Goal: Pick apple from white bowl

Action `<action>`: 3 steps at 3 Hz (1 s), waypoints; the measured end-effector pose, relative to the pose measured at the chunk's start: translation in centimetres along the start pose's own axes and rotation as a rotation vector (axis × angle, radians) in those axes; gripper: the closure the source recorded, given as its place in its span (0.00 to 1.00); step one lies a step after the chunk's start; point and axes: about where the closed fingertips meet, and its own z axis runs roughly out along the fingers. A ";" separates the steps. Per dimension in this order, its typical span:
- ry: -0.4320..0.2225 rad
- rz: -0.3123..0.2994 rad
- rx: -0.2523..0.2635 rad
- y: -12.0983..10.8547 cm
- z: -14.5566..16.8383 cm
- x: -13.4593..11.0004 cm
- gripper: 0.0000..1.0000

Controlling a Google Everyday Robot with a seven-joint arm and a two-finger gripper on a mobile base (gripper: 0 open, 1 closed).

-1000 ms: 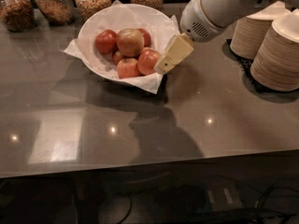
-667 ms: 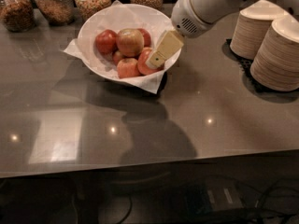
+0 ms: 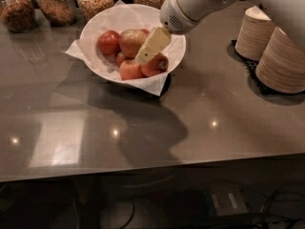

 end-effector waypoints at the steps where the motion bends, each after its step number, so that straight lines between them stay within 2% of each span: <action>1: -0.026 0.018 -0.049 -0.2 2.1 -0.9 0.00; 3: -0.048 0.048 -0.133 0.3 5.4 -1.8 0.00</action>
Offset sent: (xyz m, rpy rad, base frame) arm 0.0319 0.0458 -0.0284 0.1018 0.1134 0.0719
